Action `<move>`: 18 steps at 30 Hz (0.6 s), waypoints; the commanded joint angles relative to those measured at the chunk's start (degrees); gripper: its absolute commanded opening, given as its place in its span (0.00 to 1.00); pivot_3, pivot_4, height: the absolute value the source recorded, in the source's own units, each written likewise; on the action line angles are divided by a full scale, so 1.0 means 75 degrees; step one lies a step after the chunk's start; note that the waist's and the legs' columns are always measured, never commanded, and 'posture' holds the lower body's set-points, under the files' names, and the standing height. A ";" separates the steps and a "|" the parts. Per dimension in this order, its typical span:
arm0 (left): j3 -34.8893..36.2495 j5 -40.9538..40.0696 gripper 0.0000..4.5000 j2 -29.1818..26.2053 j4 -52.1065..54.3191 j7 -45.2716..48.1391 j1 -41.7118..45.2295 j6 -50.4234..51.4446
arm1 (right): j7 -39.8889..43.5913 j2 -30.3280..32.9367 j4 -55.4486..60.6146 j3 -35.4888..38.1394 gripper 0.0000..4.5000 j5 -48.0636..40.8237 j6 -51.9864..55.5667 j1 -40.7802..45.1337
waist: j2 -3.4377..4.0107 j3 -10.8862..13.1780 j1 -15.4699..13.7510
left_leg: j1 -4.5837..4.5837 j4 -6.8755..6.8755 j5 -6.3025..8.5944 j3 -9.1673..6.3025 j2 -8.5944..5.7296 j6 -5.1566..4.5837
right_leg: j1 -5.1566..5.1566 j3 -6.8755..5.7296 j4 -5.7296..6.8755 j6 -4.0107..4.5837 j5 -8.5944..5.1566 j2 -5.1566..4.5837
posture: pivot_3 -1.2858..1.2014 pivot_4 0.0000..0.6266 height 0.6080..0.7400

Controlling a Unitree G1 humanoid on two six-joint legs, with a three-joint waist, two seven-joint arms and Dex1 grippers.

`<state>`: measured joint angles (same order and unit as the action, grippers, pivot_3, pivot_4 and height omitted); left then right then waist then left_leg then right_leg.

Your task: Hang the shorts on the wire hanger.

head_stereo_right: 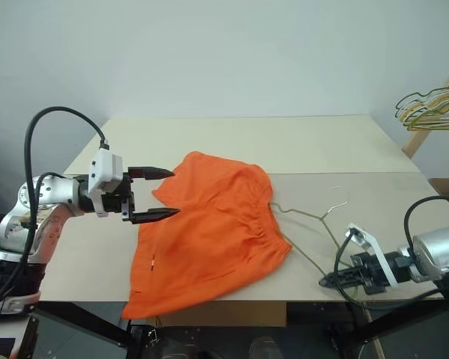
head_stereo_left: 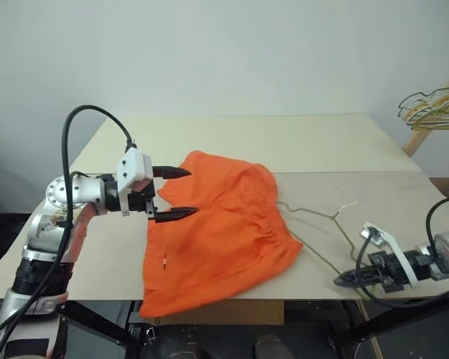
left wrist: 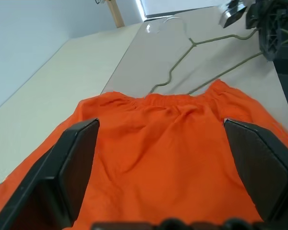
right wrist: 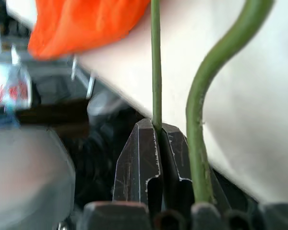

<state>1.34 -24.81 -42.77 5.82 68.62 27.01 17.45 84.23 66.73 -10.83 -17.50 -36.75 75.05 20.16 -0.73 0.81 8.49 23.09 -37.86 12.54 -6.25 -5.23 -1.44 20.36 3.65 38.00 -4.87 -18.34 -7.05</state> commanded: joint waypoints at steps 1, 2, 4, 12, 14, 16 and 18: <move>0.0258 -0.0048 1.00 -0.0136 0.0125 -0.0027 0.0099 -0.0164 | 0.0792 0.0593 0.0545 0.0123 0.00 -0.0152 -0.0559 -0.0260 | 0.0001 0.0001 -0.0031 | -0.0004 0.0000 0.0000 0.0000 0.0000 0.0000 | -0.0002 0.0000 0.0000 0.0000 0.0000 -0.0001 | 0.47 0.00 1.00; 0.0258 -0.0048 1.00 -0.0147 0.0130 -0.0031 0.0091 -0.0174 | 0.0954 0.0811 0.0699 0.0129 0.00 -0.0203 -0.0723 -0.0422 | 0.0008 0.0005 -0.0044 | -0.0012 0.0000 0.0000 0.0002 0.0000 0.0000 | -0.0003 0.0000 0.0000 -0.0001 0.0000 -0.0001 | 0.47 0.00 1.00; 0.0241 -0.0040 1.00 -0.0144 0.0119 -0.0037 0.0092 -0.0193 | 0.1098 0.1297 0.1191 0.0074 0.00 -0.0395 -0.1045 -0.0805 | 0.0017 0.0010 -0.0084 | -0.0023 0.0000 0.0001 0.0003 0.0000 0.0001 | -0.0004 0.0000 -0.0001 -0.0001 0.0000 0.0000 | 0.47 0.00 1.00; 0.0118 0.0028 1.00 -0.0072 0.0051 -0.0045 0.0115 -0.0323 | -0.0001 -0.0051 0.0283 0.0190 0.00 -0.0253 -0.0056 0.0095 | 0.0006 0.0018 -0.0146 | -0.0036 0.0000 0.0000 0.0007 0.0008 0.0002 | -0.0020 0.0002 0.0001 0.0005 0.0008 0.0007 | 0.46 0.00 1.00; 0.0117 0.0032 1.00 -0.0094 0.0052 -0.0036 0.0116 -0.0336 | -0.0252 -0.0380 0.0008 0.0231 0.00 -0.0154 0.0039 0.0289 | 0.0008 0.0018 -0.0196 | -0.0029 0.0000 0.0000 0.0005 0.0006 0.0001 | -0.0011 0.0003 0.0003 0.0005 0.0007 0.0007 | 0.46 0.00 1.00; 0.0131 0.0044 1.00 -0.0130 0.0061 -0.0034 0.0104 -0.0345 | -0.0481 -0.0653 -0.0297 0.0300 0.00 -0.0087 0.0105 0.0472 | 0.0008 0.0019 -0.0247 | -0.0018 0.0001 0.0000 0.0002 0.0003 0.0001 | -0.0001 0.0001 0.0000 0.0005 0.0007 0.0006 | 0.47 0.00 1.00; 0.0153 0.0040 1.00 -0.0168 0.0077 -0.0022 0.0078 -0.0355 | -0.0481 -0.0723 -0.0373 0.0307 0.00 -0.0078 0.0069 0.0543 | 0.0008 0.0019 -0.0267 | -0.0015 0.0000 0.0000 0.0002 -0.0002 0.0001 | 0.0017 0.0001 -0.0004 0.0005 0.0007 0.0002 | 0.47 0.00 1.00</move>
<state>1.24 -24.55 -43.11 5.56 68.52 26.94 15.52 80.63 61.04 -13.27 -17.23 -37.15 75.34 23.02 -0.67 0.95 6.49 22.98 -37.86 12.54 -6.23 -5.26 -1.43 20.50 3.67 37.97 -4.83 -18.29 -7.07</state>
